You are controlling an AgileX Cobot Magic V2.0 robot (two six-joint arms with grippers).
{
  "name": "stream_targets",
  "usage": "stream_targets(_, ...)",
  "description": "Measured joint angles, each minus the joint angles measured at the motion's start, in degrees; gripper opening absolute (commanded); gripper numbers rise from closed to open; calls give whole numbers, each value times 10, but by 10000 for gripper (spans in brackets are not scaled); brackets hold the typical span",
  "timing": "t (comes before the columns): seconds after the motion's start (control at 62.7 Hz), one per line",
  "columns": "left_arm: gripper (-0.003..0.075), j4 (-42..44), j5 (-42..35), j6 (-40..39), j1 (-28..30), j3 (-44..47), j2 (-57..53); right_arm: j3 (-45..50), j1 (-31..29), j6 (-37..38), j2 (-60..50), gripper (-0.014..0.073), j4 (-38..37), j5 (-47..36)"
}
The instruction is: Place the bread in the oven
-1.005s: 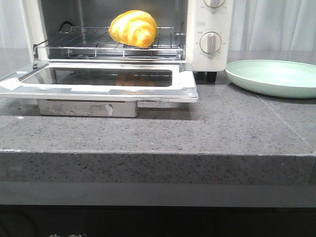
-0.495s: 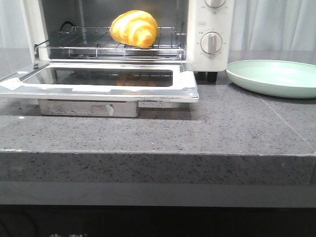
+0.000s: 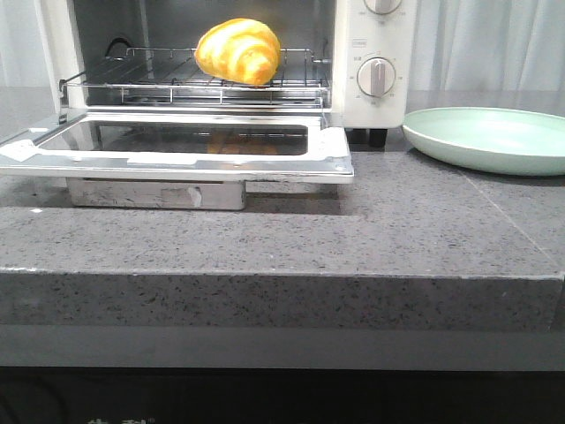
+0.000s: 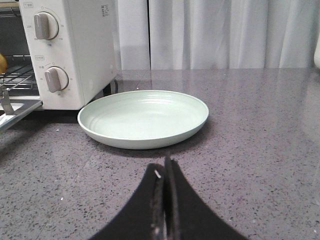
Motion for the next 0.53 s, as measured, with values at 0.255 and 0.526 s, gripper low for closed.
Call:
stream_targets(0.255, -18, 0, 0, 0, 0, 0, 0, 0, -11, 0, 0, -70, 0, 0)
stream_targets(0.526, -18, 0, 0, 0, 0, 0, 0, 0, -11, 0, 0, -70, 0, 0)
